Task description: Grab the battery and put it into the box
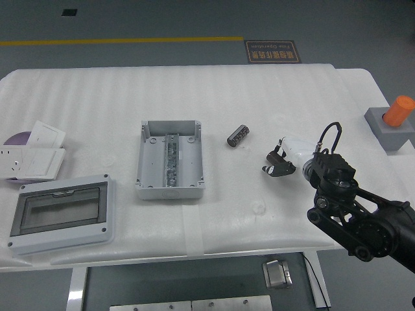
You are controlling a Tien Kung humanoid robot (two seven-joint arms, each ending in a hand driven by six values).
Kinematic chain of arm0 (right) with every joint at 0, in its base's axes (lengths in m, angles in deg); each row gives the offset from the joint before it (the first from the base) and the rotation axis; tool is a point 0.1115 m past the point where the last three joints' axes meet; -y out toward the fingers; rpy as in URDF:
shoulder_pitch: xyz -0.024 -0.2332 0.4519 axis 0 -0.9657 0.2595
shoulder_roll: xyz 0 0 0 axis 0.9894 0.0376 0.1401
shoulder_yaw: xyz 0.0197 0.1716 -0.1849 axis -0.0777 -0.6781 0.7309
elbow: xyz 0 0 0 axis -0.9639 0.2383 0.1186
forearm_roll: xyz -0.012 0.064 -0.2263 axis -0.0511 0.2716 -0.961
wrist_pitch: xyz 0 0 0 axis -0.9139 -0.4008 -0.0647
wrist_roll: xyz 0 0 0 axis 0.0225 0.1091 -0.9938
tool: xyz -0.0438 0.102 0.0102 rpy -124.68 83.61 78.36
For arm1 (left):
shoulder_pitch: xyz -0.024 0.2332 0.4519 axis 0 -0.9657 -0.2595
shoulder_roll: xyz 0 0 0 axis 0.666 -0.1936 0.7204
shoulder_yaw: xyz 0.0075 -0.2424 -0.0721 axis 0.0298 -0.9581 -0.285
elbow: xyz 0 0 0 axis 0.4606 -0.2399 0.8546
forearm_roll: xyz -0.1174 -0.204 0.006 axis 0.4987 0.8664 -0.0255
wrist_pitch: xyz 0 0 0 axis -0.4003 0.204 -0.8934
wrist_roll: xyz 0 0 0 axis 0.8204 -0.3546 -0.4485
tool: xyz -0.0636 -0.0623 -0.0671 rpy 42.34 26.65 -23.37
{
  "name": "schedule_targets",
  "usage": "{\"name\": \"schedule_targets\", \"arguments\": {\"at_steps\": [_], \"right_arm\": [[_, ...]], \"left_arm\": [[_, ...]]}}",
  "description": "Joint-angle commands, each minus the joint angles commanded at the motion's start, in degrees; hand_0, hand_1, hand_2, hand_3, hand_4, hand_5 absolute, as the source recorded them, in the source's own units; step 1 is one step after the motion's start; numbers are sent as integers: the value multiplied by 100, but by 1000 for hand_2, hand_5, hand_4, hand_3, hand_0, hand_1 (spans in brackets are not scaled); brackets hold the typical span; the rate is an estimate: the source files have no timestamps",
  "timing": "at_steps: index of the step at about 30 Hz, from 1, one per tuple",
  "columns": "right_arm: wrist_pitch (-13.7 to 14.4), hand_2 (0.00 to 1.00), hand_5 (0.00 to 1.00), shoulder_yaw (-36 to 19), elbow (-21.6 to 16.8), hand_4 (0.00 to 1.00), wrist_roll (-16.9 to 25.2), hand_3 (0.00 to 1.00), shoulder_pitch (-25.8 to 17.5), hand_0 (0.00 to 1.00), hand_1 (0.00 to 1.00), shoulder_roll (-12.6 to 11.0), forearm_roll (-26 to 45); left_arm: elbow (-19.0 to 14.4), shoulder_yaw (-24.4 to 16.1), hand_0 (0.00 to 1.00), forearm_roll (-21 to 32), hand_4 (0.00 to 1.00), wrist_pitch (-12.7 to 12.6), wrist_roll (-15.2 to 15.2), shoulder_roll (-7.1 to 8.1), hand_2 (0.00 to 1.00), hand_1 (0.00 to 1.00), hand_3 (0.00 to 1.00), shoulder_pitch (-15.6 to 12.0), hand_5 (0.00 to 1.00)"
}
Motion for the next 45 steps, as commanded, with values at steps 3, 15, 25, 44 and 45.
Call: {"name": "schedule_targets", "arguments": {"at_steps": [3,15,25,44,45], "right_arm": [[0,506,379,3,6,602,4,663,-1,194,387,-2,1],[114,504,382,45,88,586,112,666,-26,193,384,20,53],[513,501,386,36,-294,585,358,665,47,185,380,-28,78],[1505,517,415,1107,-838,611,966,660,788,189,399,1039,136],[1519,517,415,1181,-780,611,987,660,824,189,399,1065,113]], "left_arm": [[-3,0,648,-4,746,0,0,1,589,673,620,-1,453],[-18,-56,647,-44,746,-1,0,-1,589,673,619,4,453],[-14,-68,648,-40,745,0,0,-2,589,673,619,10,453],[10,66,648,34,746,3,2,20,589,673,619,-8,454],[12,74,648,40,746,3,3,22,589,673,619,-10,454]]}}
